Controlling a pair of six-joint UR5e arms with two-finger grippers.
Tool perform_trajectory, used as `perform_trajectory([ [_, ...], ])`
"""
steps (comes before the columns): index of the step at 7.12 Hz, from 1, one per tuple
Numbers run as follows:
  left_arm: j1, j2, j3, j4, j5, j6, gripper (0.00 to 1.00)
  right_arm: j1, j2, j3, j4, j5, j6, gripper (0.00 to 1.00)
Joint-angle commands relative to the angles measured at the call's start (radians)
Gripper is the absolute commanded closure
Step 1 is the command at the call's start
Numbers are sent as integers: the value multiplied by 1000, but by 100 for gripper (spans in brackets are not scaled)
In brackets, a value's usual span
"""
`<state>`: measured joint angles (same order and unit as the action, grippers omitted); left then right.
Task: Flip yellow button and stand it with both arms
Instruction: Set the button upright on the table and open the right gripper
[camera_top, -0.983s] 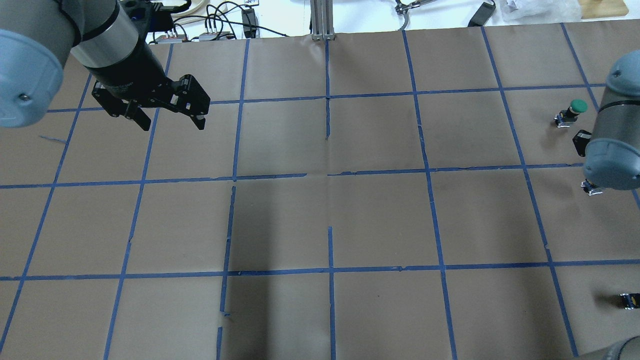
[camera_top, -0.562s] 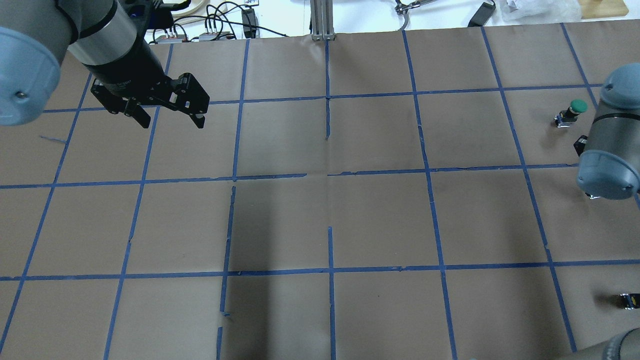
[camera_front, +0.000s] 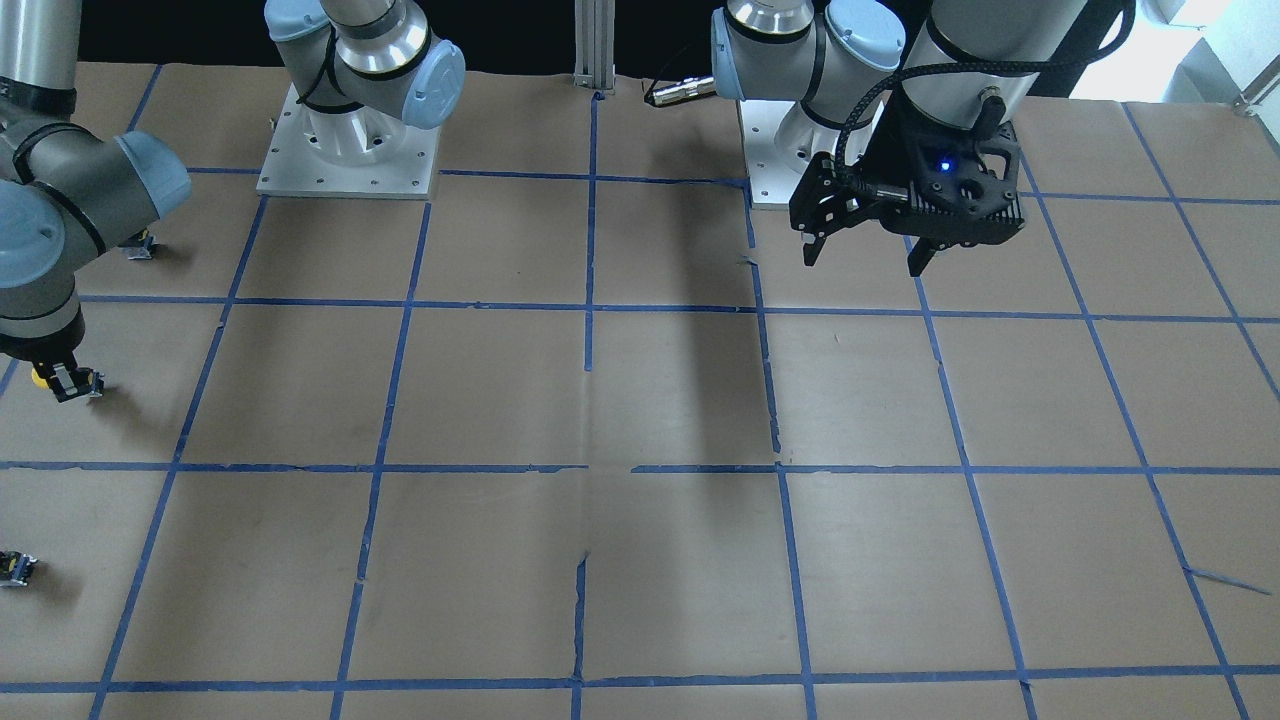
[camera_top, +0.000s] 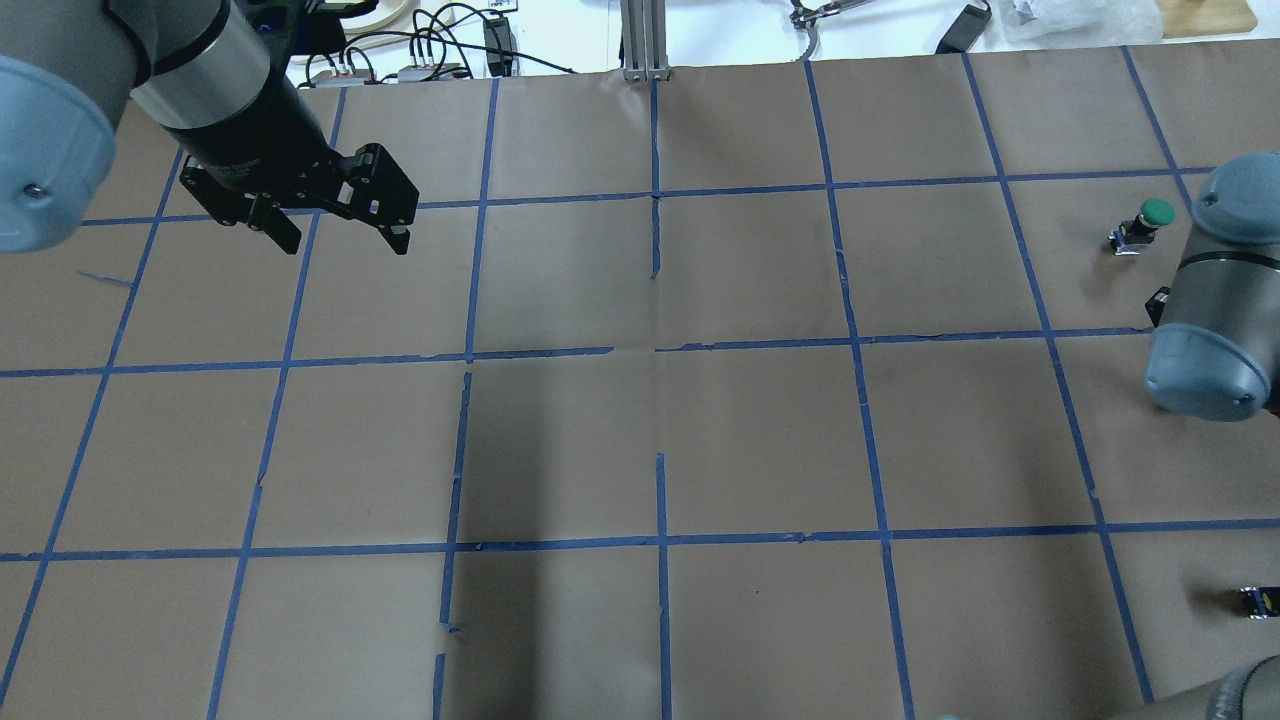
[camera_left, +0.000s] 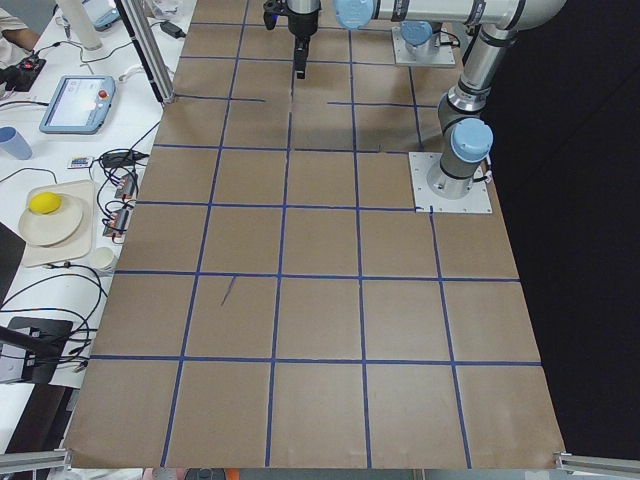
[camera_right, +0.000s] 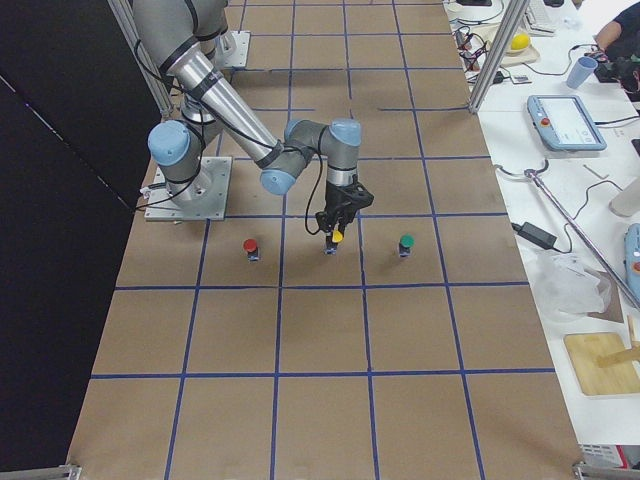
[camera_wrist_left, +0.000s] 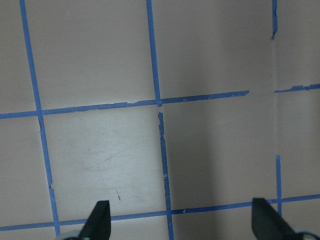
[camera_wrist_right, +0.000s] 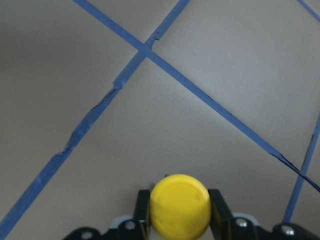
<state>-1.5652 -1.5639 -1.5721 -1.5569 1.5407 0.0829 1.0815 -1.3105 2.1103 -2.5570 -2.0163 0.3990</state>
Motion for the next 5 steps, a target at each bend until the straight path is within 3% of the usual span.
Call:
perform_trajectory([
  [1, -1, -7, 3, -23, 7, 8, 1, -5, 7, 7, -3, -5, 0, 64],
  [2, 10, -5, 20, -38, 4, 12, 0, -6, 5, 7, 0, -6, 0, 59],
  [3, 13, -16, 50, -61, -1, 12, 0, -6, 2, 5, -5, -4, -2, 21],
  [5, 13, -21, 52, -68, -1, 14, 0, -11, -1, 5, 0, -6, -2, 5],
])
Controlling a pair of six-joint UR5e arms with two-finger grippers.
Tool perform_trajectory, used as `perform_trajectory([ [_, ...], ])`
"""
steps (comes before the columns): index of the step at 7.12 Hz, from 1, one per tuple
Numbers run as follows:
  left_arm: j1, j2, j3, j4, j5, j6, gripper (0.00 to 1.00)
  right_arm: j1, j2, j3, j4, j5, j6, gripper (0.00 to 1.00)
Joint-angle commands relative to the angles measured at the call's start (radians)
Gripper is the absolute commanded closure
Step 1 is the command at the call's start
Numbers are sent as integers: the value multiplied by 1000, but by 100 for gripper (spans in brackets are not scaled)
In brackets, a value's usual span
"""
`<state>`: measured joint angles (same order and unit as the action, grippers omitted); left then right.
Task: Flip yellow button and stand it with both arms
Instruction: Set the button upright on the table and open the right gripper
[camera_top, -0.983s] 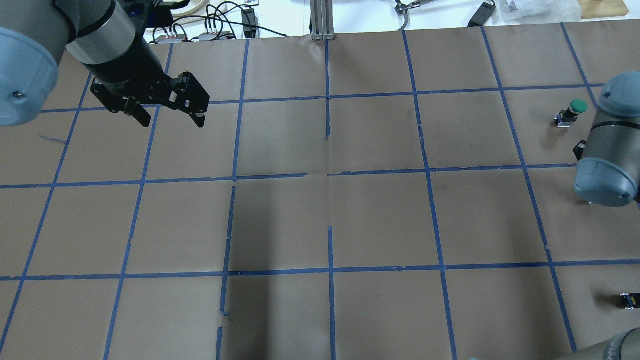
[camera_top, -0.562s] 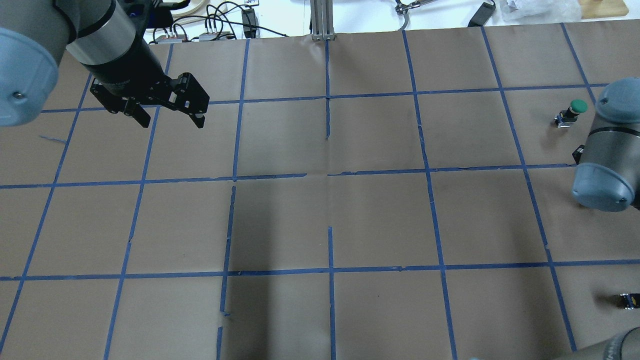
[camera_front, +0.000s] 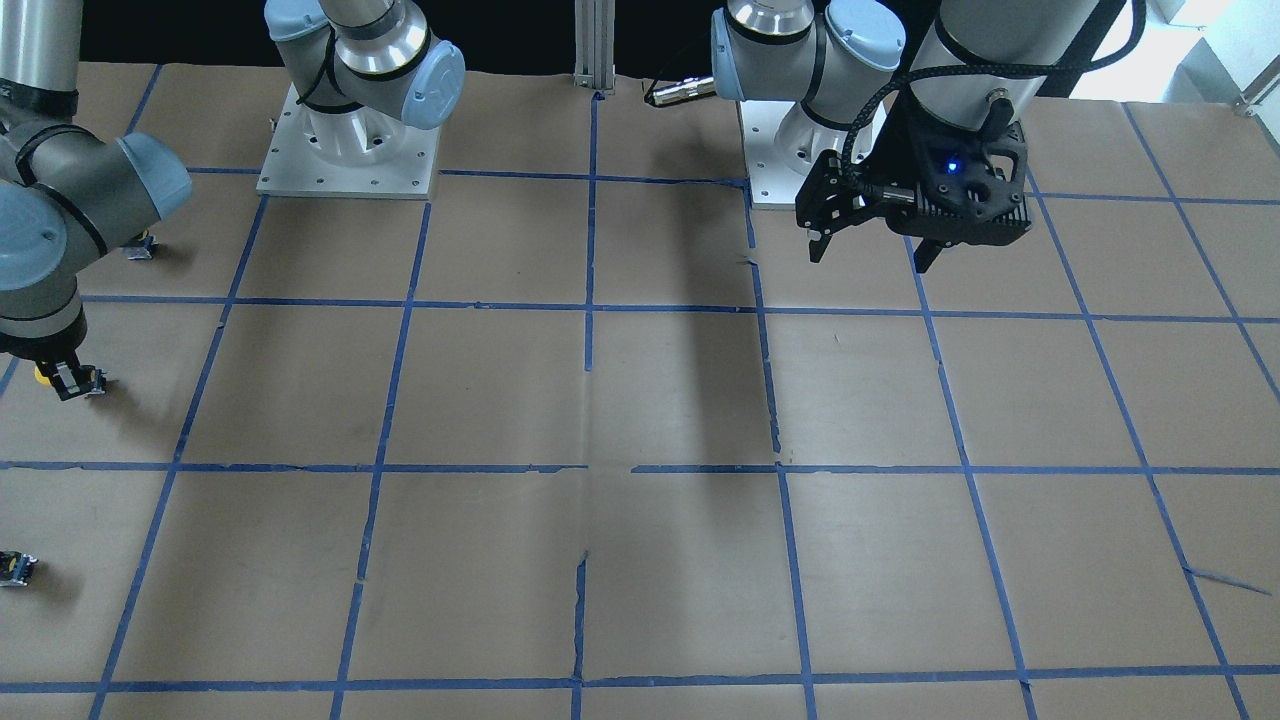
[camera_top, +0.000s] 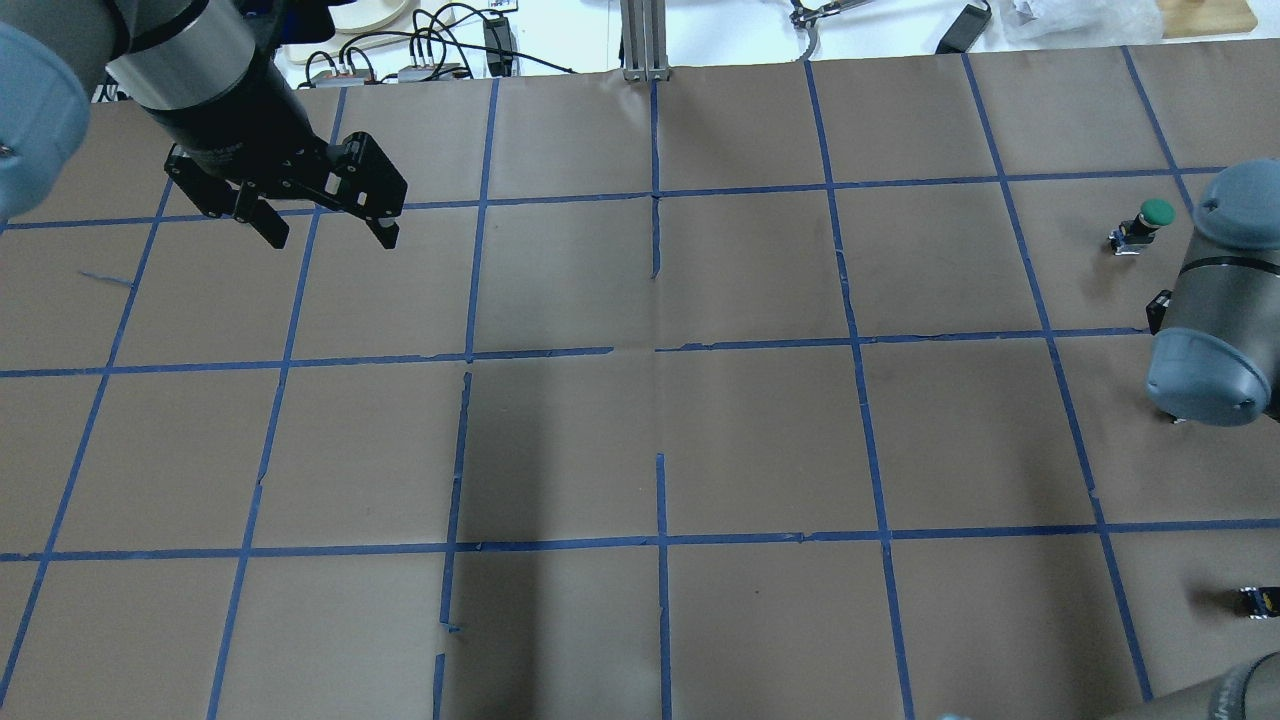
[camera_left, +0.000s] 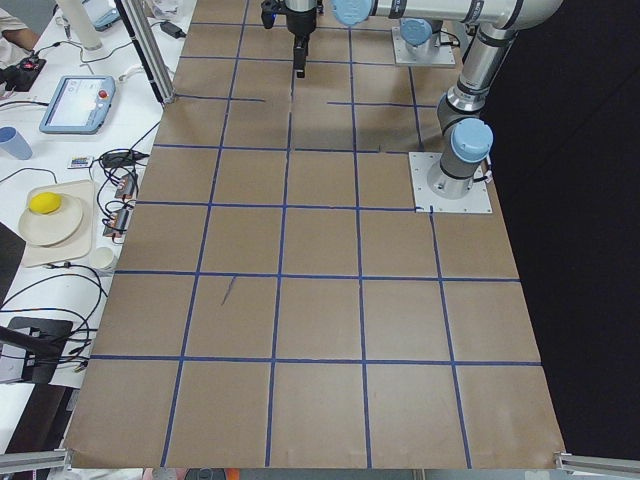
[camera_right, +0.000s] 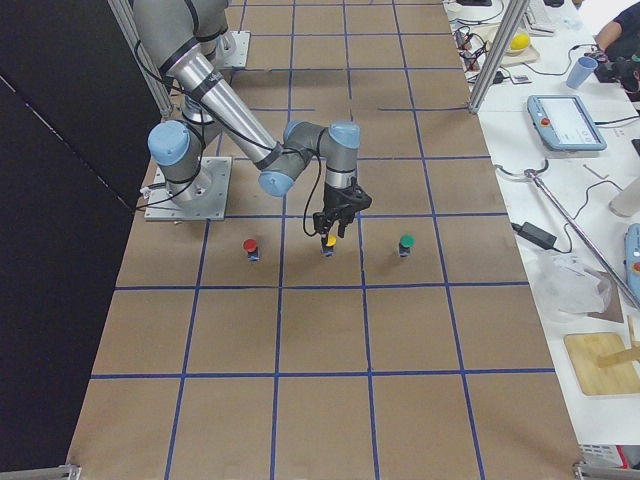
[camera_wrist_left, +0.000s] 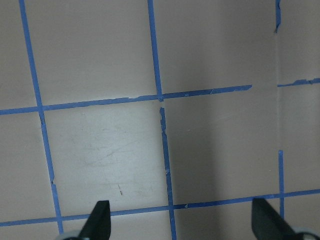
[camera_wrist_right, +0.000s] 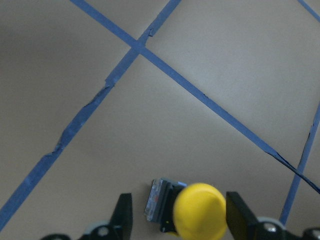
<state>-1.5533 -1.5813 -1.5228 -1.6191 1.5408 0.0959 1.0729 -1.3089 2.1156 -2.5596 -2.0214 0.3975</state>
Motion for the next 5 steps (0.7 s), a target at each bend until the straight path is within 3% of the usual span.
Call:
perform_trajectory([
  [1, 1, -3, 7, -5, -2, 1, 1, -2, -7, 0, 9, -2, -6, 0],
  [2, 1, -3, 7, -5, -2, -1, 1, -2, -24, 0, 27, -3, -11, 0],
  [4, 4, -3, 12, -5, -1, -1, 0, 8, -145, -60, 291, 47, -37, 0],
  [5, 2, -3, 13, -5, 2, -1, 0, 10, -170, -103, 402, 126, -76, 0],
])
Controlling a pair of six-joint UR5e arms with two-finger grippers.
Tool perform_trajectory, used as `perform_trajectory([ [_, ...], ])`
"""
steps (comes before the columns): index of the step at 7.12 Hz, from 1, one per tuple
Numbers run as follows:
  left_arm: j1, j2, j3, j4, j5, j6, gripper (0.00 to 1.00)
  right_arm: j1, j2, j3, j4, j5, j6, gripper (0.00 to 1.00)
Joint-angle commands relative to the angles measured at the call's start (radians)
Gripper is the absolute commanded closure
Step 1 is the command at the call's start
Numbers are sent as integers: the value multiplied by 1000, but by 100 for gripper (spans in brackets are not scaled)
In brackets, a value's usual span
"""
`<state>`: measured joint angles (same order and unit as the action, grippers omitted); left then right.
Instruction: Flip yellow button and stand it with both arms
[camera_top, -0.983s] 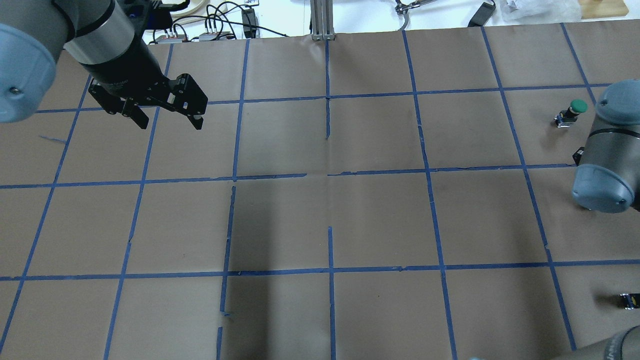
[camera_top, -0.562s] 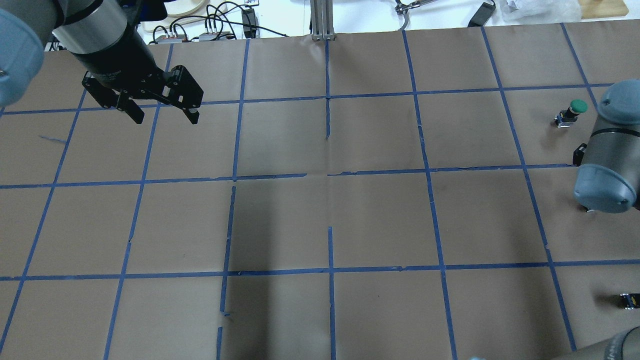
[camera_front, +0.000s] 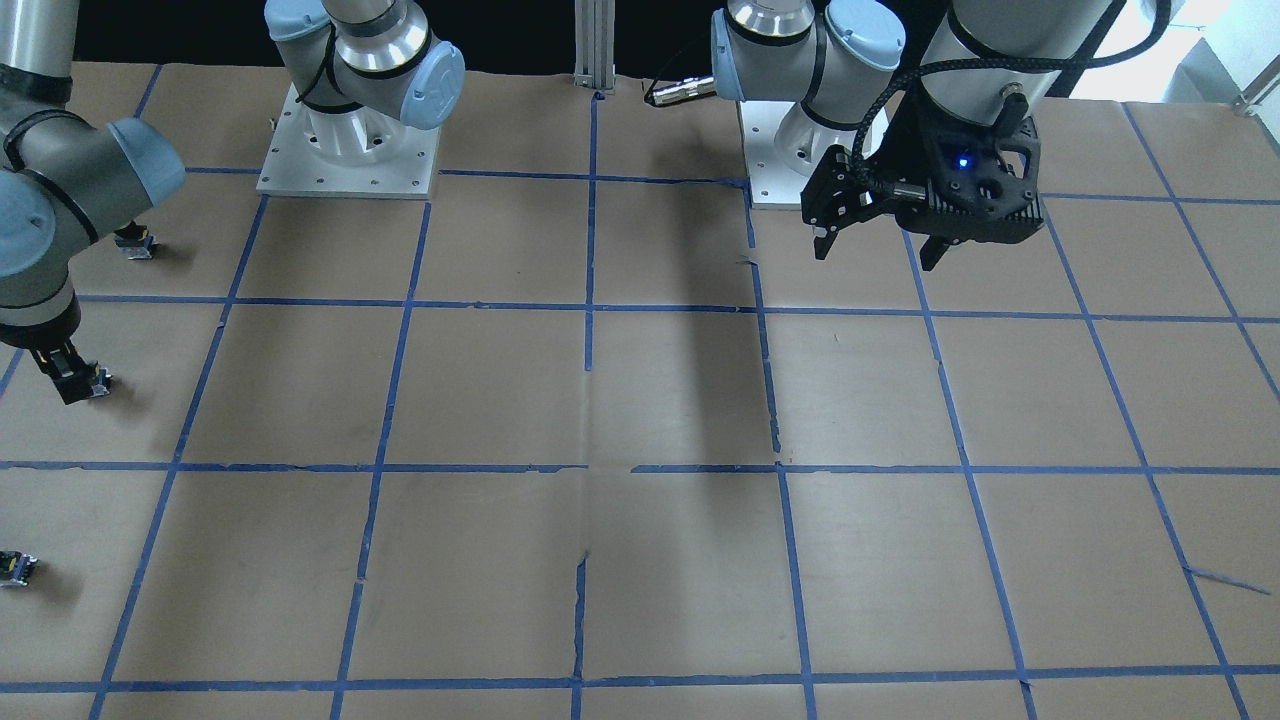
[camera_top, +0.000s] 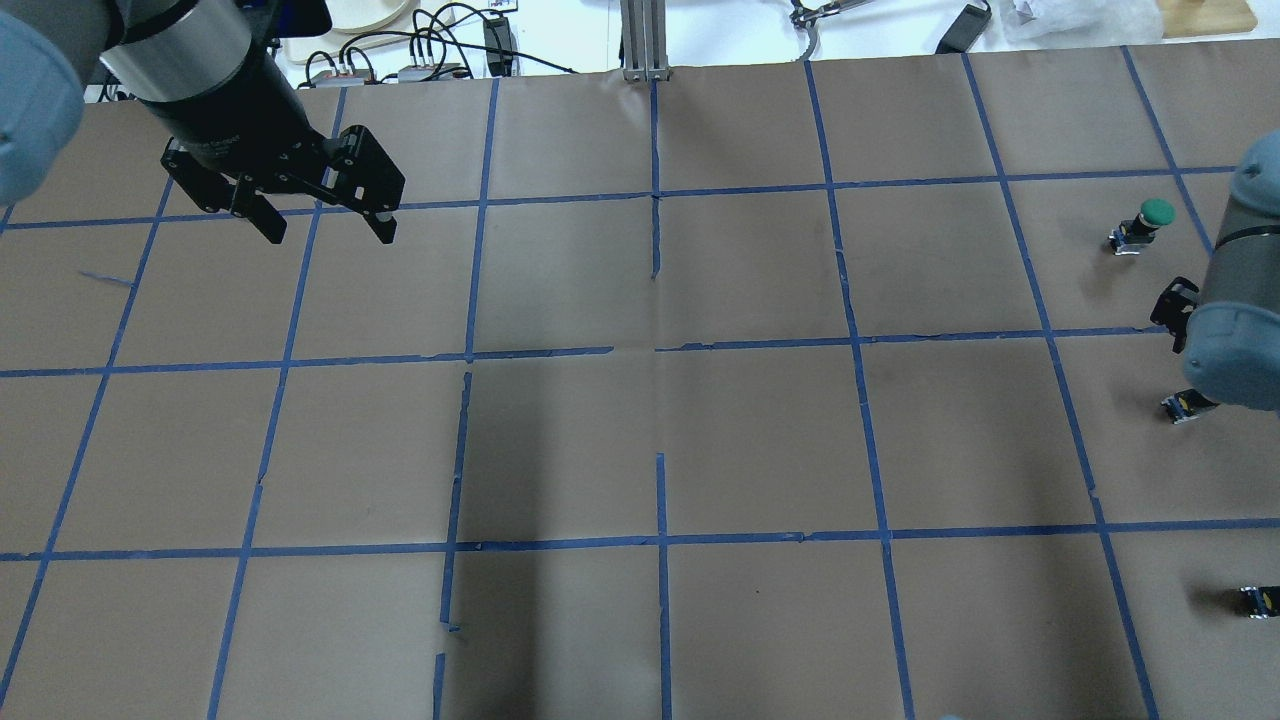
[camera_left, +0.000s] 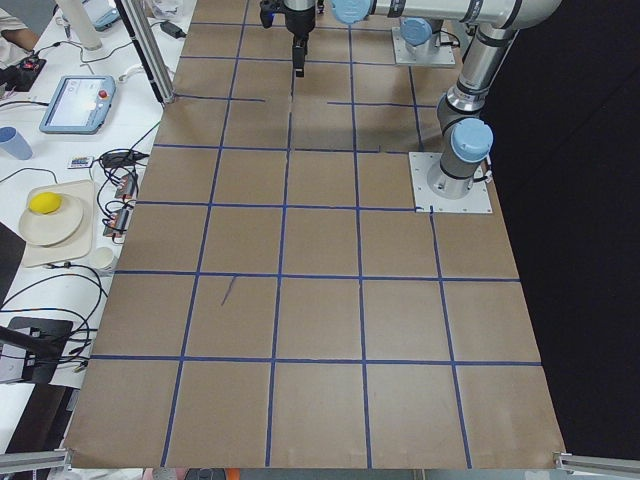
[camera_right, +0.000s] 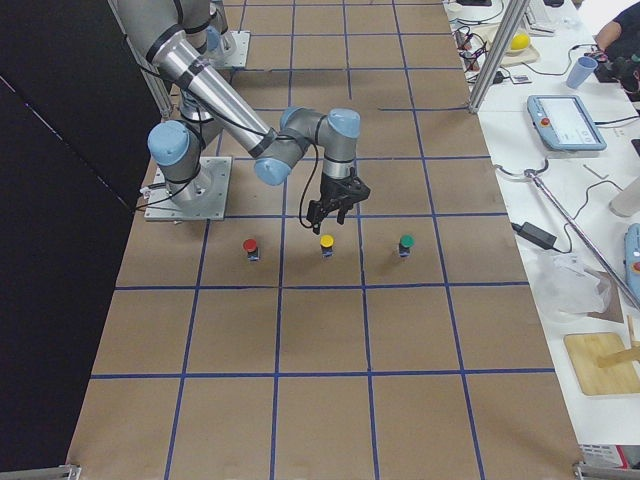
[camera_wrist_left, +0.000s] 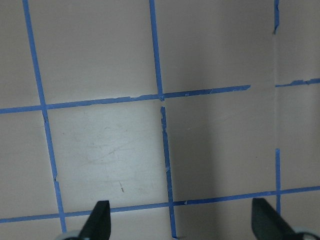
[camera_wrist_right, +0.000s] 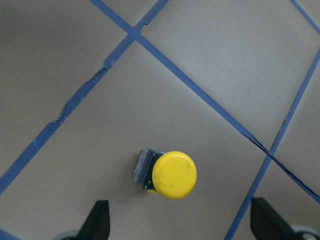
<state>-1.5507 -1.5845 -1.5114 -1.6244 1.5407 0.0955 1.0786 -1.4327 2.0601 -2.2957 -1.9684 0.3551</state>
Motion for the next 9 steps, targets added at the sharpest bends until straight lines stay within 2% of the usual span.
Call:
perform_trajectory([
  [1, 0, -2, 3, 1, 4, 0, 0, 9, -52, -99, 247, 141, -109, 0],
  [3, 0, -2, 8, 3, 4, 0, 0, 94, -90, -248, 506, 180, -183, 0],
  [4, 0, -2, 11, 2, 6, 0, 0, 163, -106, -300, 556, 239, -182, 0],
  [8, 0, -2, 14, 1, 7, 0, 0, 462, -144, -405, 700, 321, -171, 0],
  [9, 0, 0, 14, 1, 7, 0, 0, 493, -166, -429, 740, 391, -171, 0],
])
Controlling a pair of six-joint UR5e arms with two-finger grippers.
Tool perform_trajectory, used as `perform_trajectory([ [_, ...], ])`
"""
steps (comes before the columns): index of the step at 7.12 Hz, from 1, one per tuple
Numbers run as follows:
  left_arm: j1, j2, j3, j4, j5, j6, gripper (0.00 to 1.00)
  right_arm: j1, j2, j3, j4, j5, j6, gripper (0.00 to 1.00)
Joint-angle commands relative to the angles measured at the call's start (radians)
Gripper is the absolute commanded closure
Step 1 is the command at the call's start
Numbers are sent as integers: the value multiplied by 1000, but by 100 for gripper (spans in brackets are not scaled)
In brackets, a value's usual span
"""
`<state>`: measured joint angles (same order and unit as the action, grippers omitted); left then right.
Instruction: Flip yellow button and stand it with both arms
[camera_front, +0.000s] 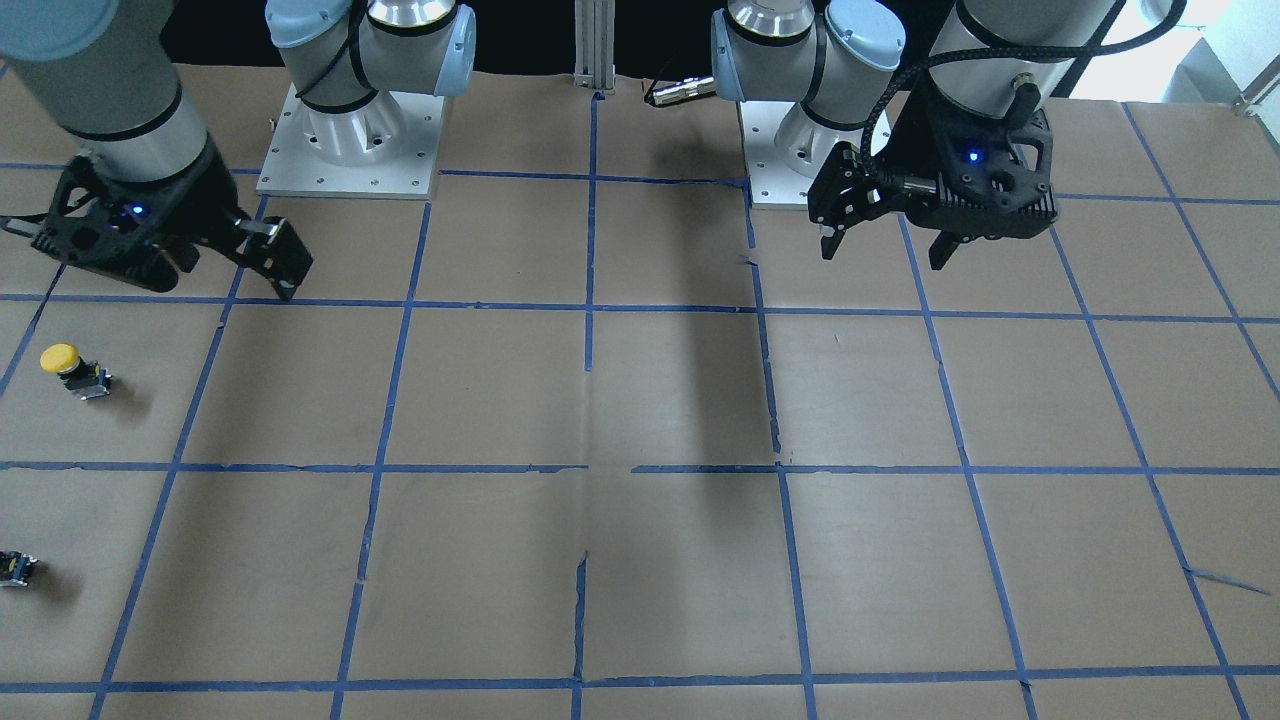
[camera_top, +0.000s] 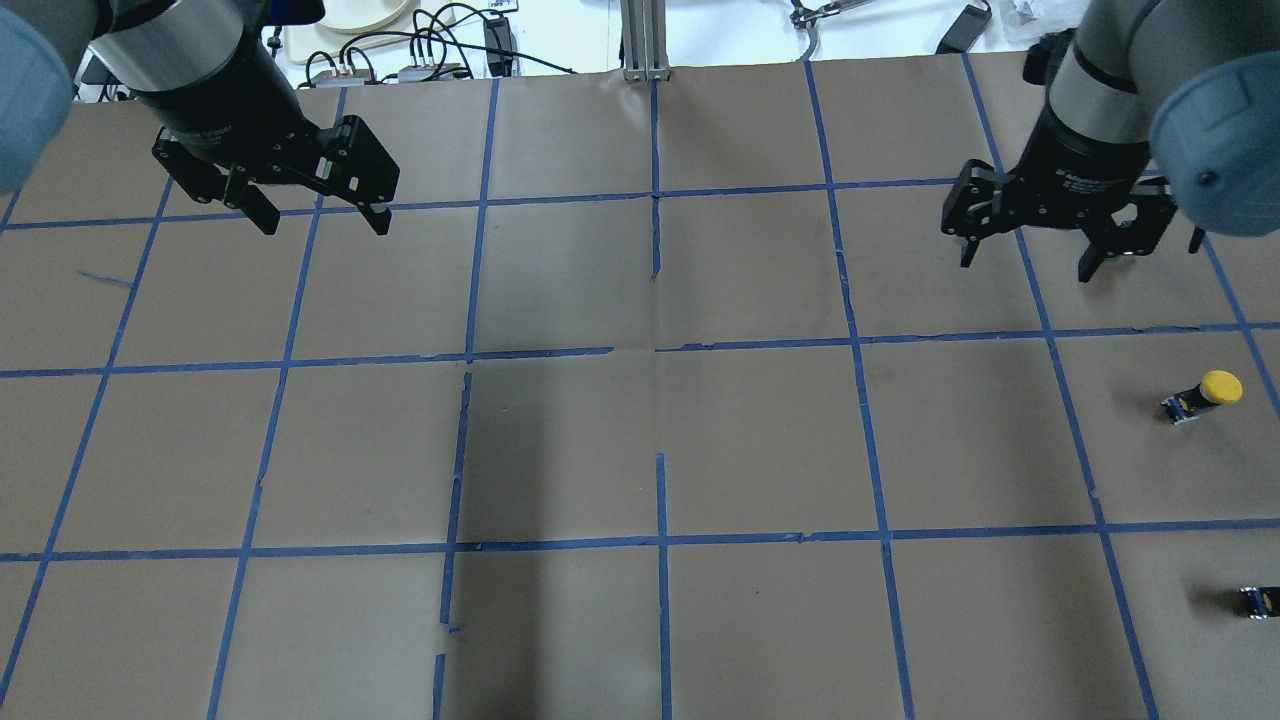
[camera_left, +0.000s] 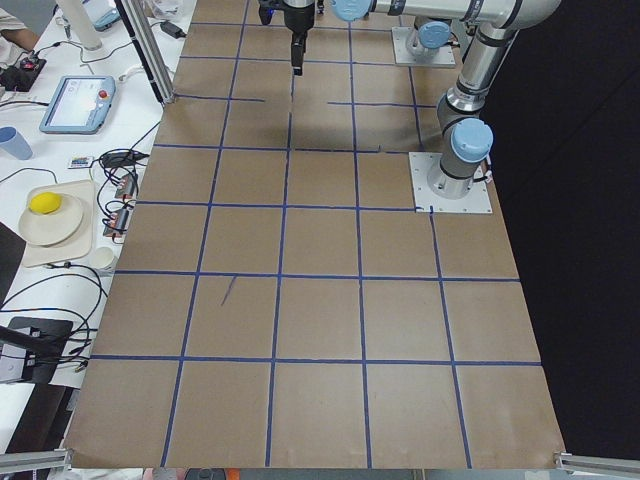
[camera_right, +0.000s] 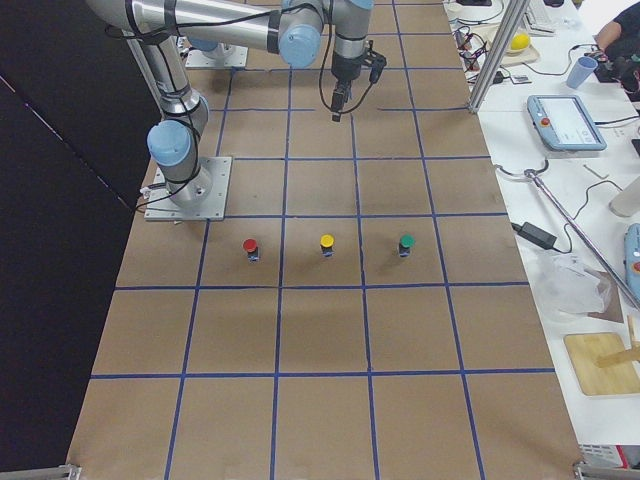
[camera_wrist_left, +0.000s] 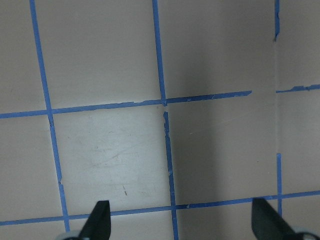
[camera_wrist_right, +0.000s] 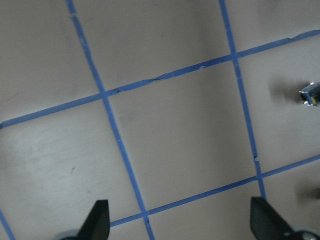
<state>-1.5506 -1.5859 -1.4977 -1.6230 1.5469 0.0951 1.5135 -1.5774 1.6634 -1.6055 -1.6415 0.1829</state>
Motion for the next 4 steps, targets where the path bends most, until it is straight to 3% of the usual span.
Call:
perform_trajectory([
  [1, 1, 0, -1, 0, -1, 0, 0, 59, -70, -34, 111, 92, -5, 0],
  [4, 1, 4, -1, 2, 1, 0, 0, 62, -69, -13, 128, 92, -13, 0],
])
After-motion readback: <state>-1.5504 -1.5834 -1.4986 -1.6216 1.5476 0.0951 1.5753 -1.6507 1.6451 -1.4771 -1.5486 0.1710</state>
